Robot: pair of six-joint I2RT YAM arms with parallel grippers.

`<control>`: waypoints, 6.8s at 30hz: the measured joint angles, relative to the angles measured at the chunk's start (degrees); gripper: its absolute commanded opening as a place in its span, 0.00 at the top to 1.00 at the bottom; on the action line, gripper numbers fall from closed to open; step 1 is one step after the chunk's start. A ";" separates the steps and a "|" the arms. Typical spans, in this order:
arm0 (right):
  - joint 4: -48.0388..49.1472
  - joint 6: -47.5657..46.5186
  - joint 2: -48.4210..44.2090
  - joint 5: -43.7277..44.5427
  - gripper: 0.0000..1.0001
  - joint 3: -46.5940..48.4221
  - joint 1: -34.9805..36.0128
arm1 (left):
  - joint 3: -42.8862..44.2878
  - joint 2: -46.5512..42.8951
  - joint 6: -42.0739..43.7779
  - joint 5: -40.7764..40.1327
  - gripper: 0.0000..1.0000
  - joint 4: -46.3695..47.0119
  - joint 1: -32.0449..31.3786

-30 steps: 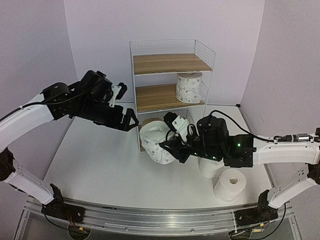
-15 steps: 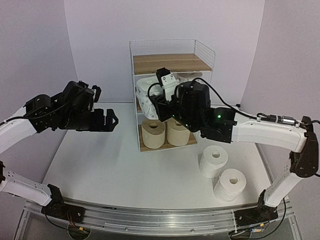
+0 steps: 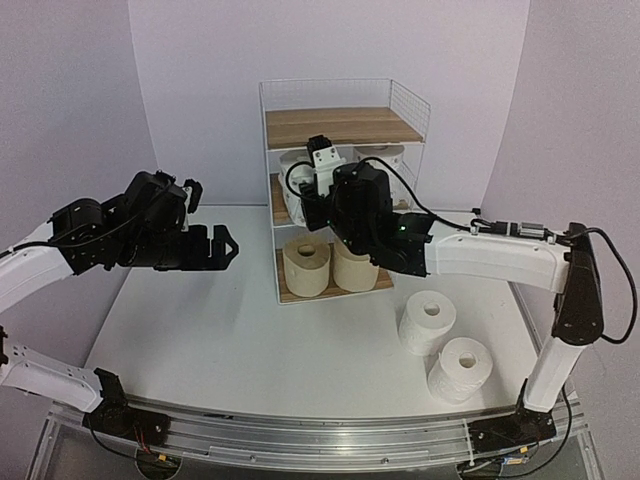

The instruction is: Place and organize the paper towels onto the shelf

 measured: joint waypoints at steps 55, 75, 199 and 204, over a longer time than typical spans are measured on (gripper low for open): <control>-56.42 49.41 -29.62 -20.18 0.11 -24.52 -20.58 | -18.22 -4.98 1.86 18.54 0.00 20.33 0.00; -51.15 46.75 -21.62 -33.83 0.45 -31.42 -31.58 | -24.51 -4.59 7.77 27.54 0.00 29.76 0.00; -70.06 41.35 -41.27 -41.65 0.02 -6.67 -28.69 | -6.41 23.35 33.09 10.12 1.00 53.83 -18.25; -70.38 41.31 -45.84 -32.46 0.02 -8.77 -28.80 | 3.61 22.29 34.37 7.47 1.00 47.95 -18.25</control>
